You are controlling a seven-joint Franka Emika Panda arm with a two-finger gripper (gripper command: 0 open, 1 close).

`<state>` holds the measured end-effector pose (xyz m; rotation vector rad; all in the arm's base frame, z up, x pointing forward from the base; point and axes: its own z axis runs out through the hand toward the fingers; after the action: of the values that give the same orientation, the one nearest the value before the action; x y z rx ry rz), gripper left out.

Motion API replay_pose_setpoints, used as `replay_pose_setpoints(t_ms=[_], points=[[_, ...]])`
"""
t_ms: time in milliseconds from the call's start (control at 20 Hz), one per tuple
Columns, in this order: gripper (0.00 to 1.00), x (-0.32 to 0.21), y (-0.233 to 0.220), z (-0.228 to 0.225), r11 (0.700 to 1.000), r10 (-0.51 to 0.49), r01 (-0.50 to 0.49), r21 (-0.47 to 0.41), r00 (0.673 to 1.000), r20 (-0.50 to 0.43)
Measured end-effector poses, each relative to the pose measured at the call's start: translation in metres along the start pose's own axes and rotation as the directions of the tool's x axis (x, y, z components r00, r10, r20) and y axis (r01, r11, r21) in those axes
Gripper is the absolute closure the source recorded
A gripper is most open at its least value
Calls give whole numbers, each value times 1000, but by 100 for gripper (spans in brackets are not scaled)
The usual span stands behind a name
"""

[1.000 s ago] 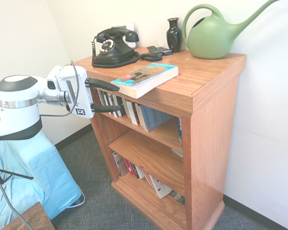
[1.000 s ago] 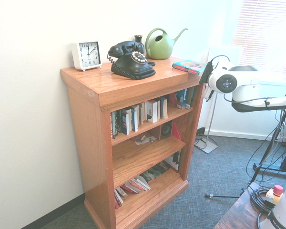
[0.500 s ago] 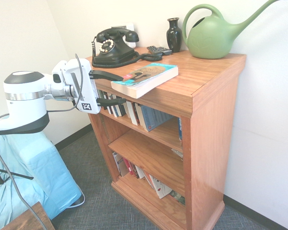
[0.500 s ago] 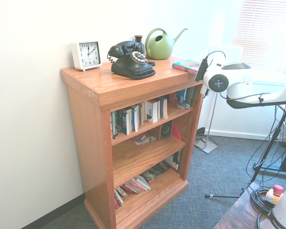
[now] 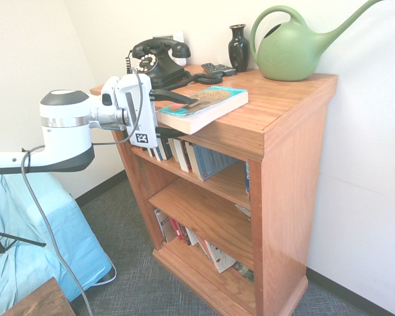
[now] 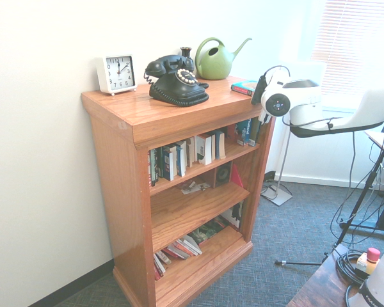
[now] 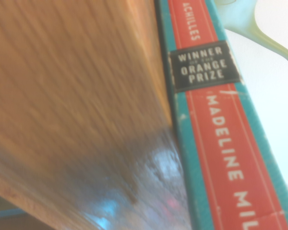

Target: Organize the shelf

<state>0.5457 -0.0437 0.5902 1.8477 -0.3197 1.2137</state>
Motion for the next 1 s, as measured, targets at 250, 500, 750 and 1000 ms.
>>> replay_pose_setpoints(t_ms=[250,500,750,1000], points=[[100,5,-3,4,1000,3,-3,-1,1000,-3],[100,5,-2,5,1000,5,-5,-2,1000,-3],[100,5,-1,7,1000,6,-6,-3,1000,-1],[100,5,-1,8,1000,6,-6,-3,1000,-1]])
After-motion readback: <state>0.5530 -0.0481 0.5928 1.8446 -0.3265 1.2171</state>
